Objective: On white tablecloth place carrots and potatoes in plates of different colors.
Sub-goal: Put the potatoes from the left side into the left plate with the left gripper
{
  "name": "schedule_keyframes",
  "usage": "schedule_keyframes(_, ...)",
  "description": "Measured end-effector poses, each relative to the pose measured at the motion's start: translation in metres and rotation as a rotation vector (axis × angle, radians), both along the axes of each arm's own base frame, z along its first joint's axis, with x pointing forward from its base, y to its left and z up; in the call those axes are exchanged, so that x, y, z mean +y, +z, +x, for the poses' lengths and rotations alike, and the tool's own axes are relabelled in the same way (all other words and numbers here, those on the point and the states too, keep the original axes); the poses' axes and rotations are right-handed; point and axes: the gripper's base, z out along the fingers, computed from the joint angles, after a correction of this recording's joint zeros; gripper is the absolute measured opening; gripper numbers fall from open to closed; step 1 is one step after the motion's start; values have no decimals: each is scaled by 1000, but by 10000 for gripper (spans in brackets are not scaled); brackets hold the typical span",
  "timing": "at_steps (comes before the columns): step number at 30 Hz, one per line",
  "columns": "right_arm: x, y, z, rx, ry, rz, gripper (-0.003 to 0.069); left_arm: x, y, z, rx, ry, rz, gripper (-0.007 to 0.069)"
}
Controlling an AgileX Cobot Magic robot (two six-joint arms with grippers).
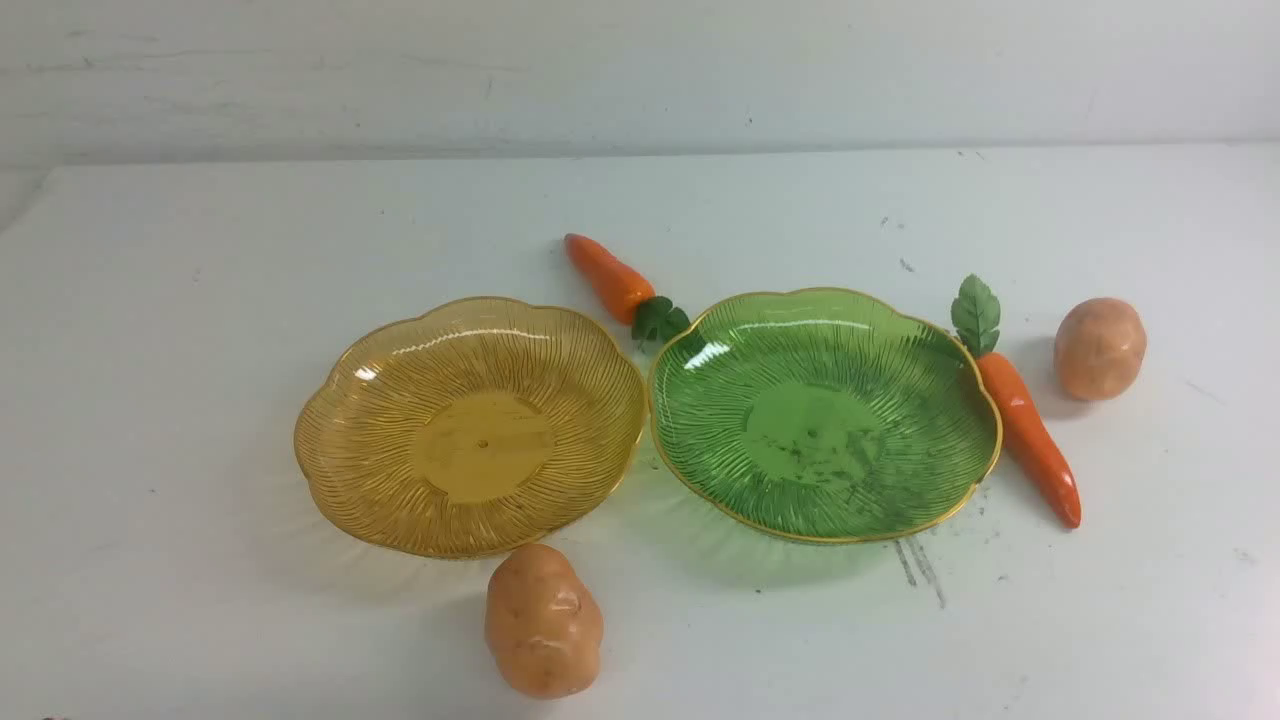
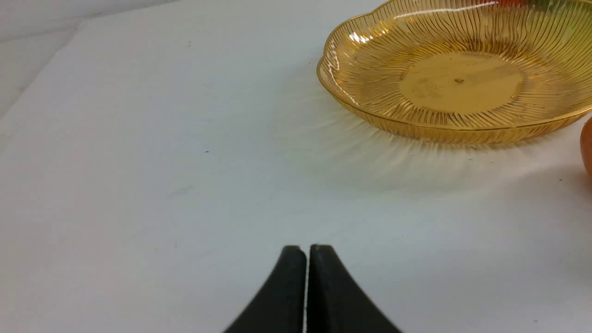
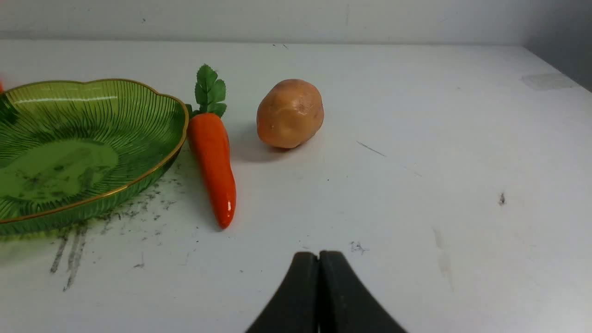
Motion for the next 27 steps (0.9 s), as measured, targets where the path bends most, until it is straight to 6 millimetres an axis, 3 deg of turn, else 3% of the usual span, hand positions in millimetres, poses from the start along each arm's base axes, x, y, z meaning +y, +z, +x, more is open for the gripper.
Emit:
schedule_keyframes(22,0,0,0,0,0,0,-15,0,0,0,0,0,-3,-3)
schedule_keyframes(25,0,0,0,0,0,0,-15,-2,2,1,-25,9,-108,-3)
schedule_keyframes(27,0,0,0,0,0,0,-15,-5,8,2,-73,23,-301,-3)
